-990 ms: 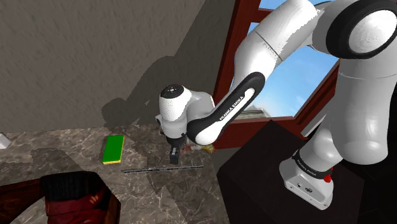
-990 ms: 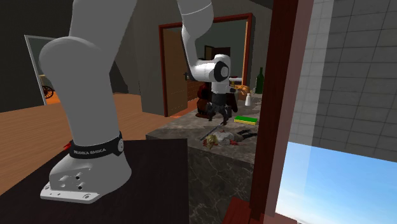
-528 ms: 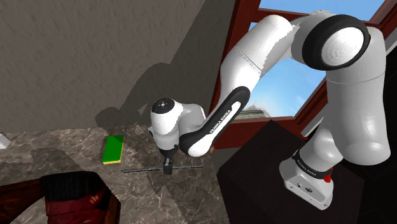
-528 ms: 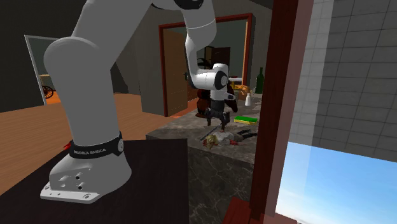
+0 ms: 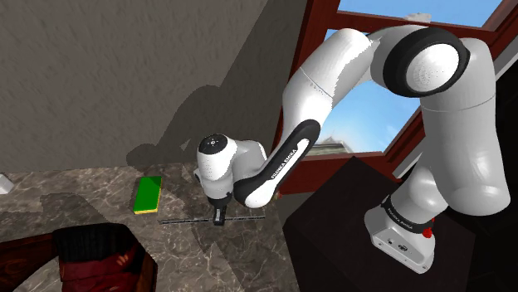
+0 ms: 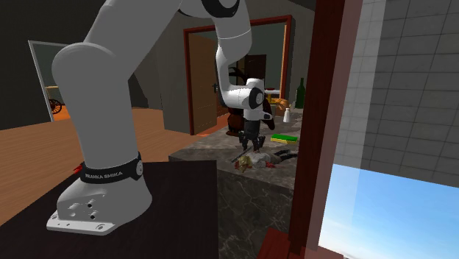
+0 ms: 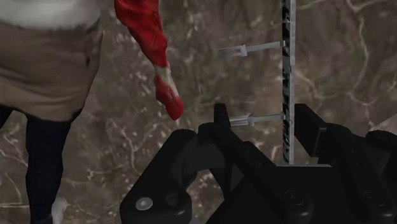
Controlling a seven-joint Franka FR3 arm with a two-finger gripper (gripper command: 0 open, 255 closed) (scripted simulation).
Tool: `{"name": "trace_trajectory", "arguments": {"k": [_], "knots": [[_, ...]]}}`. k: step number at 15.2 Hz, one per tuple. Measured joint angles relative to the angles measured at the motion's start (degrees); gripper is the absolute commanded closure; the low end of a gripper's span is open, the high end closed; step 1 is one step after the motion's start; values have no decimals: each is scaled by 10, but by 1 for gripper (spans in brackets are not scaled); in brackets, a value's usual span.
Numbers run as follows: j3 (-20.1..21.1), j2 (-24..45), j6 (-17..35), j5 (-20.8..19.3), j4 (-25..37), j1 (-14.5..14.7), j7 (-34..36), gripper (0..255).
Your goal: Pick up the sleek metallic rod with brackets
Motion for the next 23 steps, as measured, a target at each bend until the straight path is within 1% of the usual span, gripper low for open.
{"name": "trace_trajectory", "arguments": {"k": [8, 23], "knots": [[2, -1, -3, 1, 0, 0, -1, 255], [40, -92, -71, 44, -23, -29, -28, 255]]}}
